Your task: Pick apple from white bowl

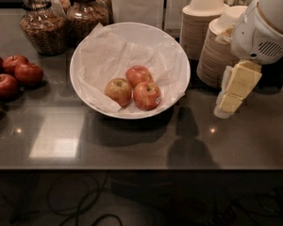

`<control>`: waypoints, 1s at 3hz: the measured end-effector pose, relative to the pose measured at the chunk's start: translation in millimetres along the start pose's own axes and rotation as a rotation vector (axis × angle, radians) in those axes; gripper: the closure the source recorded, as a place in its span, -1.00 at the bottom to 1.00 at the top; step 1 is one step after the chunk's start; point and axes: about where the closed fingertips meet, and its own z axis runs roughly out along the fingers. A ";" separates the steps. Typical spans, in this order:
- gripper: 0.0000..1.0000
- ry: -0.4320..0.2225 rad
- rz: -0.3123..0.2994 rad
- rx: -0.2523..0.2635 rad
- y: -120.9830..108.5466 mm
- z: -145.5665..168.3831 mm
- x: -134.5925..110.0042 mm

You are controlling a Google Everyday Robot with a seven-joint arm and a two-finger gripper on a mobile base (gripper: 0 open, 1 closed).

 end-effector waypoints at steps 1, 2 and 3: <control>-1.00 -0.075 -0.054 -0.024 -4.0 16.0 -35.0; -1.00 -0.138 -0.114 -0.036 -5.7 26.5 -68.7; -1.00 -0.206 -0.188 -0.038 -4.0 39.9 -103.2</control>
Offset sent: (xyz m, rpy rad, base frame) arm 0.0333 0.1083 0.0018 0.1564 -0.0485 0.2329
